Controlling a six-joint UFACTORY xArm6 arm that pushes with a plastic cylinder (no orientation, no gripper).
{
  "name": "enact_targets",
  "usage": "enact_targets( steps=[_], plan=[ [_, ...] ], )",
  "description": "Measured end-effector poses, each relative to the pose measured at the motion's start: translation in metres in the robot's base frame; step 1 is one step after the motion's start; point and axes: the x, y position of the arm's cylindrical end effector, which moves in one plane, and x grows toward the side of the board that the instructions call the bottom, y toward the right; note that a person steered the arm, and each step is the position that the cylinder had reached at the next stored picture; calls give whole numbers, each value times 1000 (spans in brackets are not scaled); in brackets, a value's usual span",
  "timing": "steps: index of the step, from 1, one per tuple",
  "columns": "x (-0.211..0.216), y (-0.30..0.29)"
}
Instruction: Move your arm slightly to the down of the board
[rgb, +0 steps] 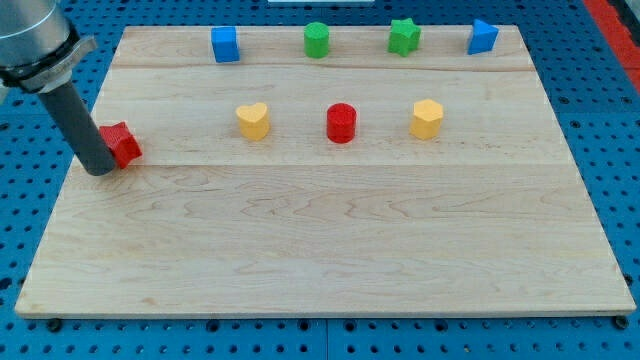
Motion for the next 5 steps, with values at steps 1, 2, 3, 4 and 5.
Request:
enact_targets(
  steps=[1, 2, 3, 4, 5],
  plan=[
    [-18, 6],
    [-34, 16],
    [-17, 20],
    [8, 43],
    [11, 47]
  ],
)
